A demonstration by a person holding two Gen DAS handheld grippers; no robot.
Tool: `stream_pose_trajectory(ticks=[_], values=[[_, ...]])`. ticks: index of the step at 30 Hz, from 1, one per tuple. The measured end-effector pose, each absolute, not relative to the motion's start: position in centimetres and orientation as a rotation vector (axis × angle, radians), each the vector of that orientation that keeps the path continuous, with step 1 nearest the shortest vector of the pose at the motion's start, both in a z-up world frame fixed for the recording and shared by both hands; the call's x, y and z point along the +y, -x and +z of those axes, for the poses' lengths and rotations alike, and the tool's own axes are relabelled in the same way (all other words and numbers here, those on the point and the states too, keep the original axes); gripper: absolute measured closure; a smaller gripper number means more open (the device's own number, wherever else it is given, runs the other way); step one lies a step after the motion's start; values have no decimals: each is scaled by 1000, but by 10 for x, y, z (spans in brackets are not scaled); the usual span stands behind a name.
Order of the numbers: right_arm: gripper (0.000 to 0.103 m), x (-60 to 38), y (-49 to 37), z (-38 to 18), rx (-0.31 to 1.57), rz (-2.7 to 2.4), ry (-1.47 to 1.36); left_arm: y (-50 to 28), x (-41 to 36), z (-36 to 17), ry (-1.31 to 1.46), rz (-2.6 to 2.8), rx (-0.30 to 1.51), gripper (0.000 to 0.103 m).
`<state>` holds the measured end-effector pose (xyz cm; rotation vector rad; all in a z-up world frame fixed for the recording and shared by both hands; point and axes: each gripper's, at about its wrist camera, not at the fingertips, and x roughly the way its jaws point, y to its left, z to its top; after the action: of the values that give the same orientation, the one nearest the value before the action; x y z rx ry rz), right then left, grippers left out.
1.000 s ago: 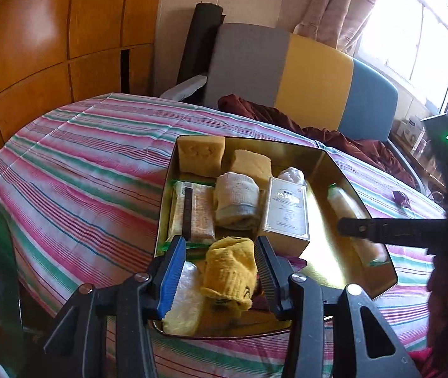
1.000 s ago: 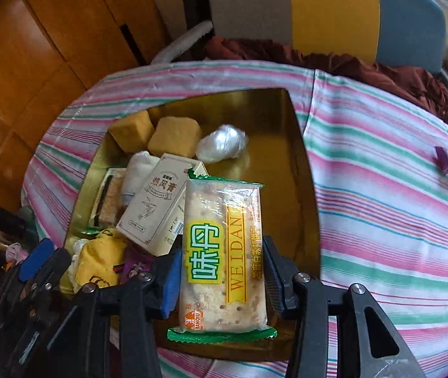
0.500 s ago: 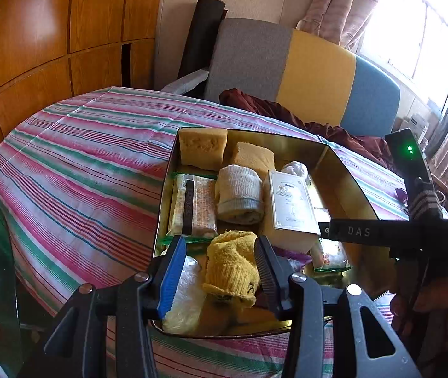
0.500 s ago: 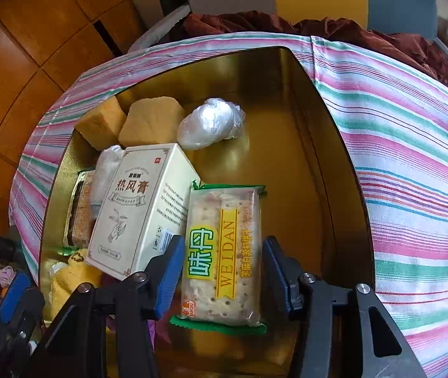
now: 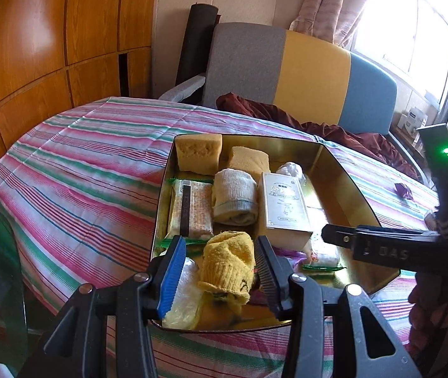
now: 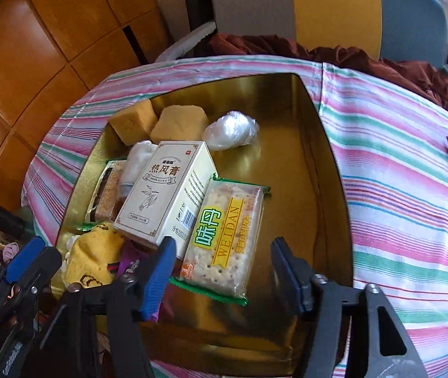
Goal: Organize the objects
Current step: 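Carry the WEIDAN cracker packet into the gold tray and open the right gripper, then move both grippers back toward the purple snack and green box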
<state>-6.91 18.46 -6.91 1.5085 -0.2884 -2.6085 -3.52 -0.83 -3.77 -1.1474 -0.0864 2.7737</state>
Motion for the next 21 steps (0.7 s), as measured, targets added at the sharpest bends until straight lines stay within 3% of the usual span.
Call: stream_pose_trajectory(ticks=[11,21], values=[[30,214,39,-43,-186,-2715,-1392,24,12,-24,1084,2759,25,58],[28,303,24,-29,-219,-2880,-1408,19,55,-14,1029,2682,157,58]])
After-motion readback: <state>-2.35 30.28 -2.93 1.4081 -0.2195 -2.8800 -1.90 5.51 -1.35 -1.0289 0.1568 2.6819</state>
